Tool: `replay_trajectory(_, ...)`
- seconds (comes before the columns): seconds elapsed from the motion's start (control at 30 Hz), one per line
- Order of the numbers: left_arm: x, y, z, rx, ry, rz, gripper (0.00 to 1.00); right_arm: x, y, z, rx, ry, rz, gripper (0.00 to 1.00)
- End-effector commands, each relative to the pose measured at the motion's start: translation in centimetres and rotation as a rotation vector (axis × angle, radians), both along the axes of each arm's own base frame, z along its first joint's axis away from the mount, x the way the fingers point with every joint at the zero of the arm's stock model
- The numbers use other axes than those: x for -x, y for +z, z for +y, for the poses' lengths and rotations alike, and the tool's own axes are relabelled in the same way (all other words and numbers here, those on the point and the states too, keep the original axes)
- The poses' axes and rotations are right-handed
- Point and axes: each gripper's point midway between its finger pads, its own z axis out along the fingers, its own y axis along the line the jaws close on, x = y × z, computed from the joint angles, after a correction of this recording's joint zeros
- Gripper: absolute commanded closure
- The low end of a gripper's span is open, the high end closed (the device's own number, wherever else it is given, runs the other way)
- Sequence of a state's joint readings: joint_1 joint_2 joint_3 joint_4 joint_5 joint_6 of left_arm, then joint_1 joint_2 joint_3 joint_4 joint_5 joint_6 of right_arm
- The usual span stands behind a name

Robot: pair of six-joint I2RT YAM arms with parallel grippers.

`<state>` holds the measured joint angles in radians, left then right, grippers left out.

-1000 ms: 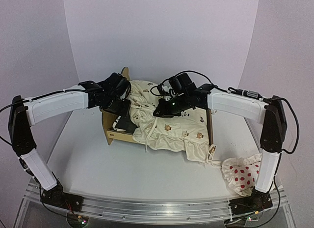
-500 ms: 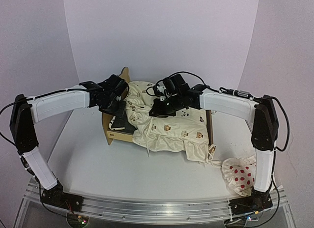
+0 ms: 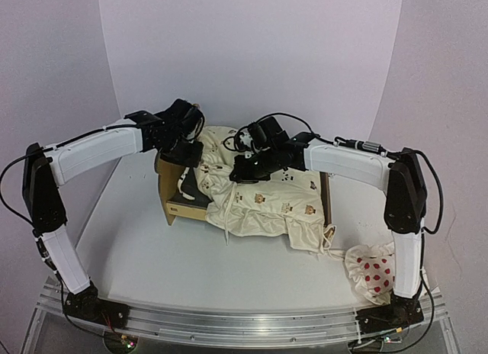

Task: Set up the pet bed

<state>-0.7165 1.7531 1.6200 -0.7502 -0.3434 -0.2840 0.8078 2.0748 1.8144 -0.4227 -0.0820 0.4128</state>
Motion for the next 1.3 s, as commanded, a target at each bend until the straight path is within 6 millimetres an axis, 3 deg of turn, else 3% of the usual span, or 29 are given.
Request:
replay_trajectory(0.0, 0.8, 4.7, -2.4, 0.118, -0.102, 0.024, 0.97, -0.2, 3.6, -1.6, 0.021, -0.017, -0.103, 1.00)
replay_trajectory(0.3, 2.0, 5.8, -3.1, 0.109, -0.118, 0.109, 0.96, 1.0, 4.4, -2.6, 0.018, -0.005, -0.106, 1.00)
replay_trajectory(0.53, 2.7, 2.8, -2.5, 0.043, -0.124, 0.183, 0.96, 1.5, 2.8, -2.5, 0.021, 0.002, -0.057, 1.00)
replay_trajectory(0.7, 2.8, 2.1, -2.5, 0.026, -0.135, 0.191, 0.96, 1.6, 1.9, -2.4, 0.026, -0.002, -0.036, 1.00)
replay_trajectory(1.1, 1.3, -2.1, -3.3, -0.059, -0.142, 0.262, 0.96, 0.8, 0.4, -2.3, 0.059, -0.016, -0.038, 1.00)
replay_trajectory(1.27, 0.7, -3.8, -2.8, -0.080, -0.102, 0.283, 0.96, 0.3, -0.6, -1.9, 0.074, -0.014, -0.036, 1.00)
